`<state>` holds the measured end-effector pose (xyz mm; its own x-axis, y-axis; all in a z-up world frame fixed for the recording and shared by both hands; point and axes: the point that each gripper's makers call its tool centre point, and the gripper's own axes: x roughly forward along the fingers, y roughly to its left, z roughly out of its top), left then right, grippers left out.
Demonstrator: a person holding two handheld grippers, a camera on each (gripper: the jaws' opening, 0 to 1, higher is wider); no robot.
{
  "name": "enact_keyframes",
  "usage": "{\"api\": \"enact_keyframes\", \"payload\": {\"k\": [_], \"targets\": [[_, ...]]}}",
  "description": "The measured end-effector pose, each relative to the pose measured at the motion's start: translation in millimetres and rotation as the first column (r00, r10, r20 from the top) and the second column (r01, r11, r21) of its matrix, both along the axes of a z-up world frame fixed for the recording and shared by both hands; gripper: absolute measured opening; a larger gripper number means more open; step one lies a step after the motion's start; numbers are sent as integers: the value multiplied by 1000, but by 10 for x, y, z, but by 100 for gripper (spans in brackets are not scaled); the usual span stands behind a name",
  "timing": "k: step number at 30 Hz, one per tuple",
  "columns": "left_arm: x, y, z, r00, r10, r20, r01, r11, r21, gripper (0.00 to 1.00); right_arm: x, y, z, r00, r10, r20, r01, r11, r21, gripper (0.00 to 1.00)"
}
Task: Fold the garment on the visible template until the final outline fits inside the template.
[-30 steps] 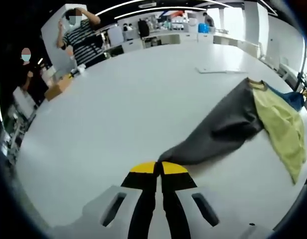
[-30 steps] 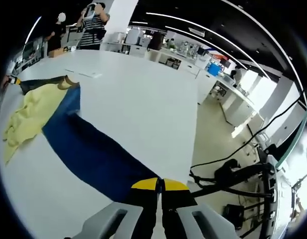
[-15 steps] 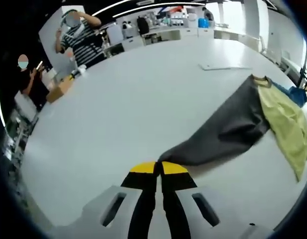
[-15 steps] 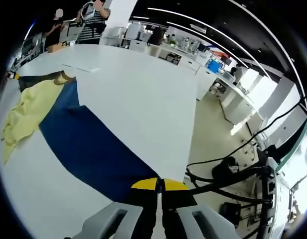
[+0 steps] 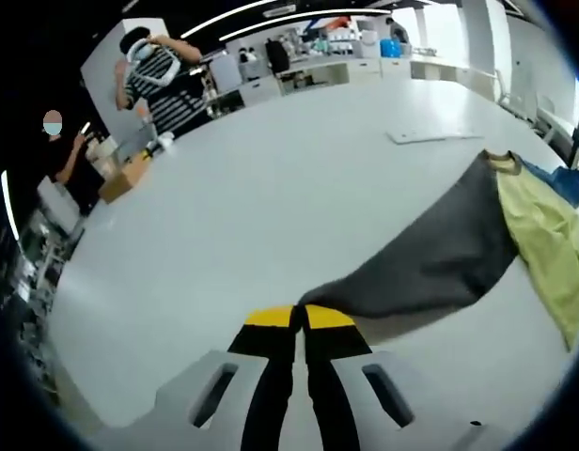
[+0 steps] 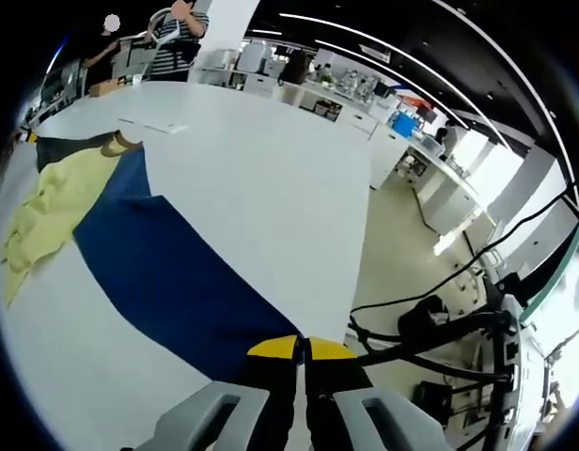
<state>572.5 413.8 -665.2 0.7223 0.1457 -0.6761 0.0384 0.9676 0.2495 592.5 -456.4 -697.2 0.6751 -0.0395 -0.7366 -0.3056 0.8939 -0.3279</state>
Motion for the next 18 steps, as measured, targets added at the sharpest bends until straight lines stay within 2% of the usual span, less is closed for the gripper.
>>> {"api": "enact_keyframes", "payload": {"k": [2,4,7,9,14,18], "targets": [[15,7,35,1000,18,16,-18,1000,-14,0,-9,1,-1,1000,2,0,-2,1000,-5,0],[-1,-3,-16,1000,23,-5,-23,999,-29,0,-23,-3,-12,1000,0,-6,0,1000,-6,0],[-50,22,-96,999,28,-41,-29,1000,-10,0,-34,-2,-15,1000,0,-8,0,1000,-10,0],[-61,34,-108,998,41,-44,-42,999,-21,0,-38,-1,-16,1000,-1,-7,1,1000,-10,0],[-32,73,-74,998,58,-33,-59,998,-30,0,-57,-25,-32,1000,-9,-9,9,1000,-9,0],[14,28,-50,998,60,-24,-61,997,-39,0,-49,-12,-18,1000,-13,5,13,1000,0,0]]}}
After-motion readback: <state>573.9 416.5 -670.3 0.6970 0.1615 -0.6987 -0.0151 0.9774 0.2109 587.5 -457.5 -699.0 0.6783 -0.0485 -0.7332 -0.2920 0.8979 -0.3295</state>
